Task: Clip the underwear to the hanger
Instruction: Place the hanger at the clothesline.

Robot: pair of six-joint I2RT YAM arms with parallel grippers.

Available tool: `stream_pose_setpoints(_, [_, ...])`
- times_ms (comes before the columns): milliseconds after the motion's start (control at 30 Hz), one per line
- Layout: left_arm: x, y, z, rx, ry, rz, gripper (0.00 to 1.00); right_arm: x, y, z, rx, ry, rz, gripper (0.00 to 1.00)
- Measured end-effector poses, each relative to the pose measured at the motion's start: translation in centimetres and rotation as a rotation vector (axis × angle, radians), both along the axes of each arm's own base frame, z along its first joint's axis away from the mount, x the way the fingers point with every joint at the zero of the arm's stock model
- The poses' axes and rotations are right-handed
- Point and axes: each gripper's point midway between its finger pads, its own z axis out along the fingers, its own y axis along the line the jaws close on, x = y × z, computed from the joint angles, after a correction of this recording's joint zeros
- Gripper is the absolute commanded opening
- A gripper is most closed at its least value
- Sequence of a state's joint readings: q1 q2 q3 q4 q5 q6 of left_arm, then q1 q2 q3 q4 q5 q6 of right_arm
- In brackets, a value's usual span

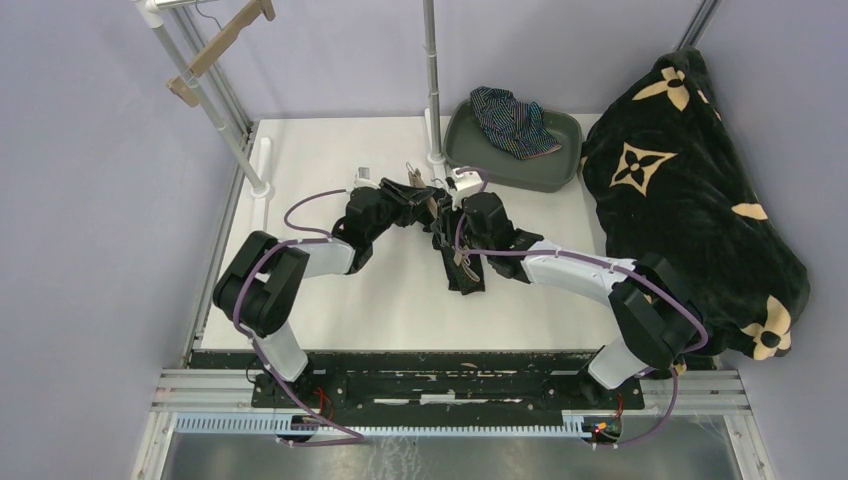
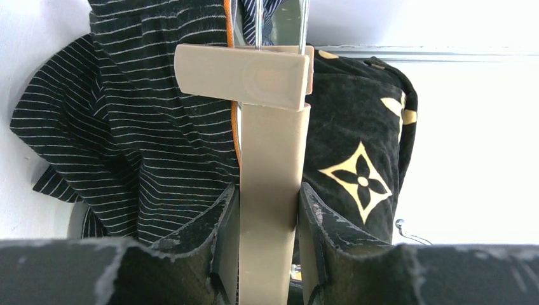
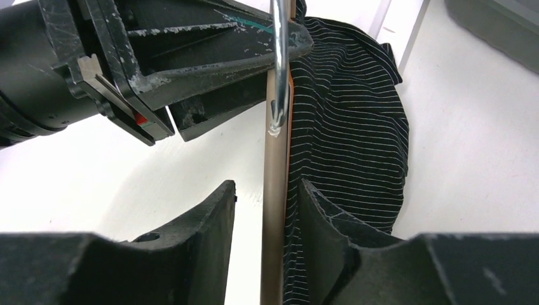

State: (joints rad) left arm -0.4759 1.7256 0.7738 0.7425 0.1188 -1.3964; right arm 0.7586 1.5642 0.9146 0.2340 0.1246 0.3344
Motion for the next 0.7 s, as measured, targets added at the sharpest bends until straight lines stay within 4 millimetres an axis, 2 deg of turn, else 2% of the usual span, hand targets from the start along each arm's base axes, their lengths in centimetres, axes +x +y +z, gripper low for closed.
stream_pose_setpoints(367, [0.8,1.4,0.1,-0.005,0.001,0.019,0.03,-0.4,-0.9,-0.7,-0.057,0.021,-0.009,0.46])
stream_pose_setpoints(700, [1.0,1.6,0.1,-0.007,0.001,0.017,0.03,-1.1,-1.8,0.7,-0.071,0.025,-0.014,0.36])
